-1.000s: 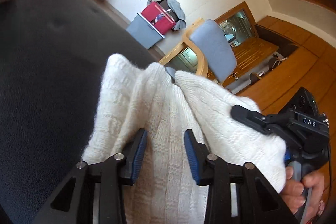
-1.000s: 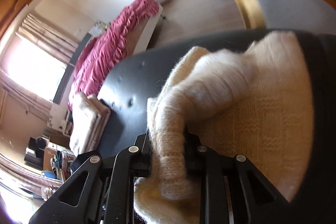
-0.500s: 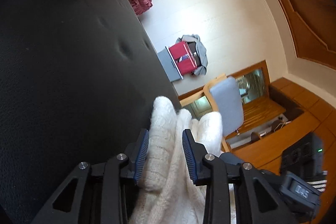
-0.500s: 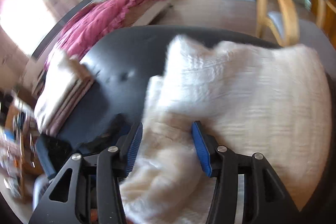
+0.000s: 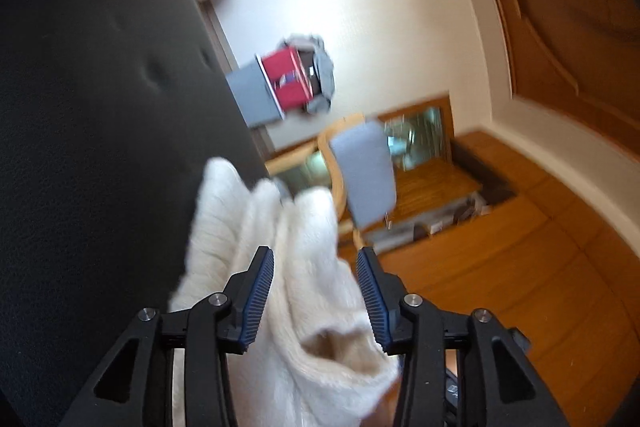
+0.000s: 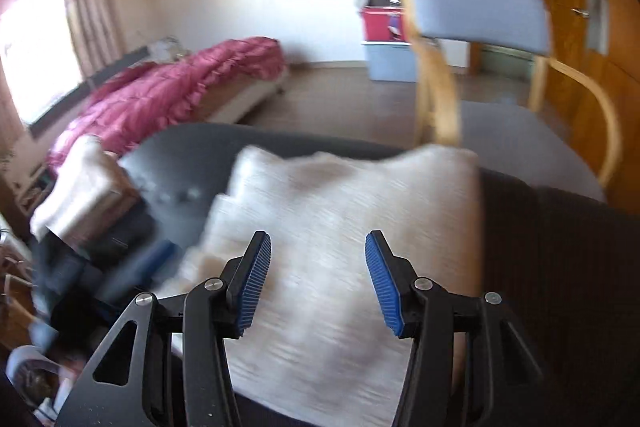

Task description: Fold clothes

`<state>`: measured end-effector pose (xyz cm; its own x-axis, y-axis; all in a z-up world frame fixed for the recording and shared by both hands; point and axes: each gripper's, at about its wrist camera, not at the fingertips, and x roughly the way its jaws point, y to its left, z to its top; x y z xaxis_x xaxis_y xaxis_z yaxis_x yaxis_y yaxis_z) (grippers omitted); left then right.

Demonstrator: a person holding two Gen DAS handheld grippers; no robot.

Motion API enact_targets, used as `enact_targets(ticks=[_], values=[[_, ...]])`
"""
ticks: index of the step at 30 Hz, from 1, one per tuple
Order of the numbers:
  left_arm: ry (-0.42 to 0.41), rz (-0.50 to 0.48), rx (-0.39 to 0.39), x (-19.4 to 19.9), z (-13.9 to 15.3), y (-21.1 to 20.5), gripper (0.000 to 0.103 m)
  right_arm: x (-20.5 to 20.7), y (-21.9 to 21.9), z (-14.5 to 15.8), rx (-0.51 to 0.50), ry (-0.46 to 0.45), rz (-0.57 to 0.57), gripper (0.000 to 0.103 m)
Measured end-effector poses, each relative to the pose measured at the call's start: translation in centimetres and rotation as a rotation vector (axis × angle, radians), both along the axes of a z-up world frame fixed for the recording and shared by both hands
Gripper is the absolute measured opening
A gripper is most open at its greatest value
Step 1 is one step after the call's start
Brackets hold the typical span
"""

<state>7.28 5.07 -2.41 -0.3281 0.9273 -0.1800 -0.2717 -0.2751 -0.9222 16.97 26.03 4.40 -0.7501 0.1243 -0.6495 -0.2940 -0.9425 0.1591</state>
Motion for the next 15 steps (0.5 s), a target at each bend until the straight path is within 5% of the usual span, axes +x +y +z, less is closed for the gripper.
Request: enact_targets(ticks=[3, 11, 15], values=[[-0.017, -0.084, -0.164, 0.0, 1.2, 1.6, 0.044, 0.3, -0.9, -1.3, -0.012, 0.012, 0.061, 0.053], [-0.057, -0.222, -0.232, 0.4, 3.0, 4.1, 0.057, -0.3, -5.7, -4.2, 0.189, -0.007, 0.275, 0.053], [-0.083, -0.252, -0.332, 1.2, 2.3, 4.6, 0.060, 0.3, -5.9, -5.3, 0.228, 0.020, 0.303, 0.053]])
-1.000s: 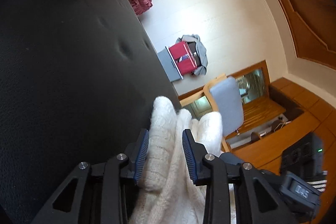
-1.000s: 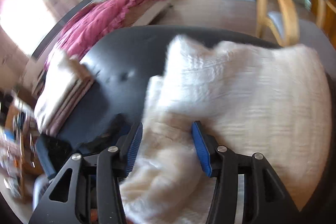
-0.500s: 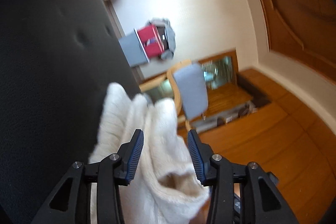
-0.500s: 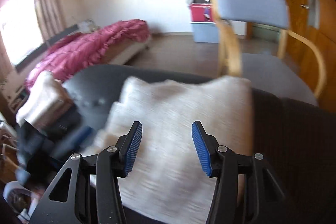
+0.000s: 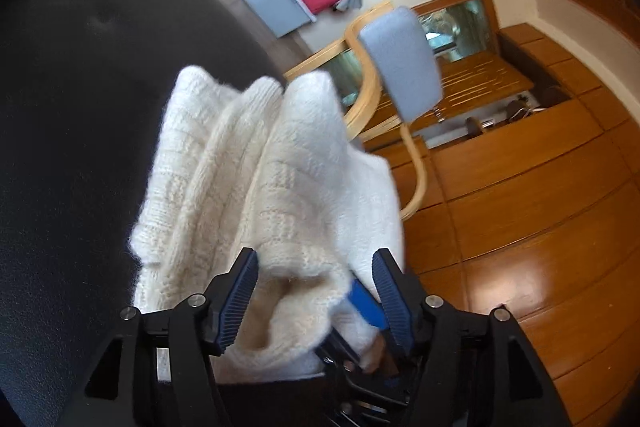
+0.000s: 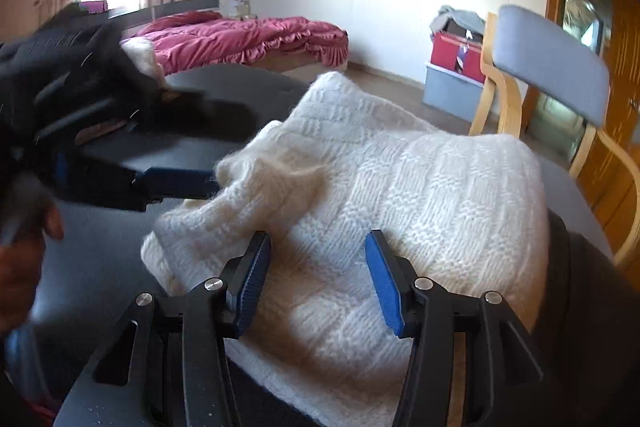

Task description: Fold clothes

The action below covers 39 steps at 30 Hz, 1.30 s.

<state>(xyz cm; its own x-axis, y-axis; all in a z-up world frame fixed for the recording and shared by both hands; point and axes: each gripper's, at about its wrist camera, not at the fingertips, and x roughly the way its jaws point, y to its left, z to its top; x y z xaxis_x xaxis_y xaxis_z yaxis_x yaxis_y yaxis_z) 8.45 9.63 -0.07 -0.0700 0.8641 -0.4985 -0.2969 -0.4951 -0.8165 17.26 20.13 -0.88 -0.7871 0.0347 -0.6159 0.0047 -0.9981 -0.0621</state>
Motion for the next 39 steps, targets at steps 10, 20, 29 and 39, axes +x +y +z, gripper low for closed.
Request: enact_targets(ticks=[10, 20, 29, 39], values=[[0.113, 0.047, -0.208, 1.4, 0.7, 1.4, 0.061, 0.1, 0.7, -0.1, -0.072, 0.013, 0.041, 0.053], [-0.047, -0.017, -0.108, 0.3, -1.1, 3.1, 0.031, 2.3, 2.6, 1.0, -0.186, 0.080, 0.038, 0.053], [0.123, -0.082, 0.022, 2.2, 4.1, 3.0, 0.021, 8.4, 2.0, 0.3, -0.245, -0.038, 0.120, 0.027], [0.220, -0.107, 0.209, 2.4, 10.6, -0.1, 0.018, 6.6, 4.0, -1.5, -0.199, -0.159, -0.170, 0.026]])
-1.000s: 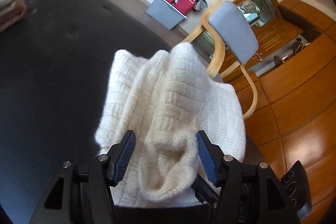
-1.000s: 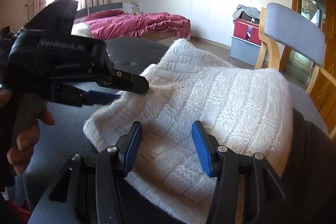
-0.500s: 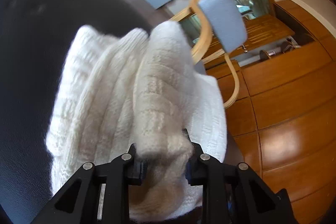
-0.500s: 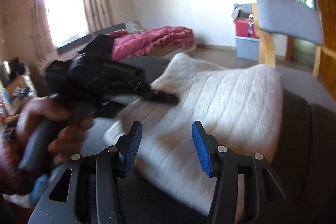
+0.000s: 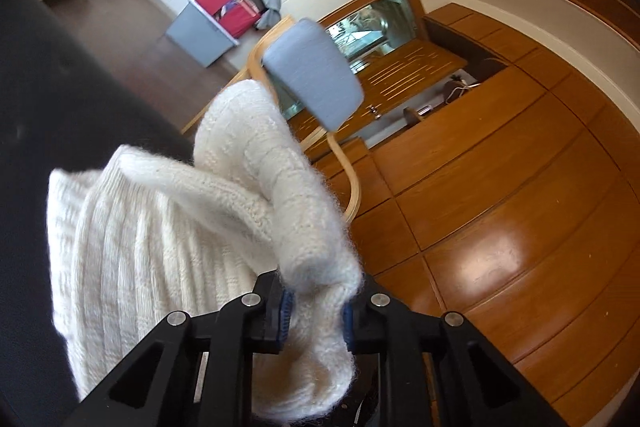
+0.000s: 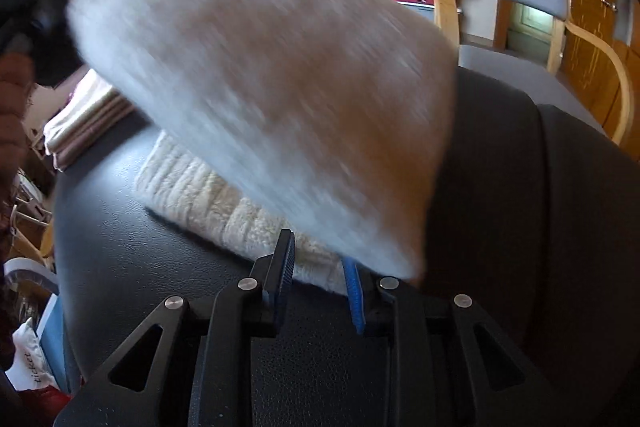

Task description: Fold clothes

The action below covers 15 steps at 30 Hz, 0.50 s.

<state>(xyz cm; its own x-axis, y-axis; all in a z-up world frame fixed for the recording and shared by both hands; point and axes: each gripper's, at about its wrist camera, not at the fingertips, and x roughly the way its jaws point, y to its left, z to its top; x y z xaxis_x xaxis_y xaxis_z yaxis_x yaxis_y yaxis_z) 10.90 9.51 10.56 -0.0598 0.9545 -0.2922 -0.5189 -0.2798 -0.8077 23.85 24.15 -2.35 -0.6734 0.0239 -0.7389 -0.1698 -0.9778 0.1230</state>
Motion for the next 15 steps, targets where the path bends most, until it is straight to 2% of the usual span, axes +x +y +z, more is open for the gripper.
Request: enact_targets(ticks=[4, 6, 11, 12, 15], values=[[-0.036, 0.027, 0.004, -0.6, -1.9, -3.5, 0.018, -0.2, -0.5, -0.1, 0.036, -0.025, -0.015, 0.026], [-0.059, 0.062, 0.015, -1.0, -3.7, -5.7, 0.018, -0.5, -0.4, -0.2, 0.029, -0.032, -0.026, 0.026], [-0.069, 0.159, -0.024, -0.4, -8.4, -8.1, 0.018, -0.8, -0.6, -0.3, 0.018, -0.044, -0.048, 0.026], [-0.063, 0.182, -0.027, 0.5, -9.2, -8.6, 0.018, -0.8, -0.8, -0.3, 0.027, -0.048, -0.050, 0.026], [0.019, 0.232, -0.050, 3.4, -10.1, -9.1, 0.019, -1.0, -0.8, -0.2, 0.019, -0.053, -0.069, 0.026]])
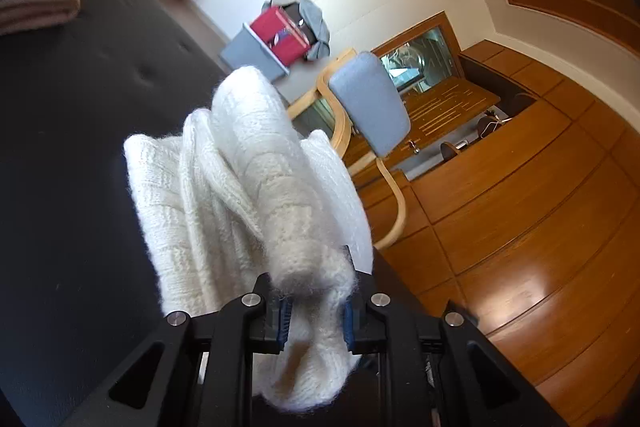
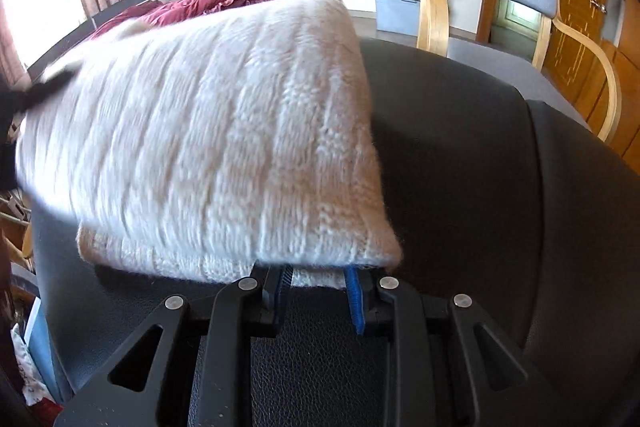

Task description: Fold clothes

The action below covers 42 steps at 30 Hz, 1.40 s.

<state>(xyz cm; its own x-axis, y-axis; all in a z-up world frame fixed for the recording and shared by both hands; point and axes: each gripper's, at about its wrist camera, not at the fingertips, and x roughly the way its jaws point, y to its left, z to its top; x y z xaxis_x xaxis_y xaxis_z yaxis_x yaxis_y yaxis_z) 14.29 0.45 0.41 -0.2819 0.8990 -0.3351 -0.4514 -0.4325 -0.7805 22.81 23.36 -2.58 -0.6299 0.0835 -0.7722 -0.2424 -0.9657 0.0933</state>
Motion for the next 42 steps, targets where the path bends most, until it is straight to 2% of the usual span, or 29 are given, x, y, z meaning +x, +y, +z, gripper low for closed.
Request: enact_targets(ticks=[3, 7, 9, 11, 14, 20, 22, 26, 29, 31, 34, 38, 40, 42], values=[[0.065, 0.062, -0.044, 2.2, -0.7, -0.4, 0.019, -0.2, 0.1, 0.0, -0.006, -0.002, -0.008, 0.026], [0.055, 0.107, -0.044, 4.0, -2.0, -1.3, 0.019, -0.3, 0.1, 0.2, -0.008, -0.005, -0.021, 0.026], [0.070, 0.118, -0.069, 4.5, -1.7, 0.1, 0.019, -0.4, 0.1, 0.2, -0.009, -0.005, -0.028, 0.026], [0.048, 0.118, -0.117, 4.4, -2.7, 0.6, 0.020, -0.5, 0.2, 0.0, -0.004, -0.006, -0.032, 0.026], [0.021, 0.127, -0.113, 4.2, -3.6, 1.0, 0.020, -0.7, 0.3, -0.1, 0.000, -0.007, -0.032, 0.027], [0.047, 0.136, -0.128, 4.2, -3.6, 1.3, 0.021, 1.7, 1.0, 1.9, -0.117, -0.020, 0.068, 0.028], [0.034, 0.134, -0.120, 3.7, -3.7, 1.1, 0.021, 2.9, 1.5, 3.4, -0.142, 0.011, 0.104, 0.028], [0.022, 0.117, -0.138, 2.3, -3.6, 1.1, 0.022, 3.0, 3.1, 7.7, -0.140, 0.156, 0.134, 0.028], [0.011, 0.087, -0.154, 1.2, -3.5, 1.4, 0.022, 0.9, 2.7, 10.0, -0.055, 0.235, 0.167, 0.028], [0.002, 0.074, -0.152, 0.4, -3.4, 1.7, 0.022, -2.3, 1.2, 10.4, 0.029, 0.247, 0.217, 0.028], [-0.004, 0.060, -0.149, -0.4, -3.3, 1.7, 0.022, -7.9, -1.4, 9.3, 0.130, 0.216, 0.322, 0.028], [-0.007, 0.060, -0.143, -1.2, -3.7, 0.9, 0.022, -12.8, -3.4, 6.0, 0.289, 0.096, 0.397, 0.028], [-0.006, 0.057, -0.144, -1.6, -3.8, 1.1, 0.022, -14.4, -2.1, 4.4, 0.276, 0.028, 0.360, 0.028], [-0.002, 0.058, -0.150, -1.9, -3.8, 1.3, 0.022, -15.8, 0.0, 2.9, 0.170, 0.006, 0.249, 0.028]])
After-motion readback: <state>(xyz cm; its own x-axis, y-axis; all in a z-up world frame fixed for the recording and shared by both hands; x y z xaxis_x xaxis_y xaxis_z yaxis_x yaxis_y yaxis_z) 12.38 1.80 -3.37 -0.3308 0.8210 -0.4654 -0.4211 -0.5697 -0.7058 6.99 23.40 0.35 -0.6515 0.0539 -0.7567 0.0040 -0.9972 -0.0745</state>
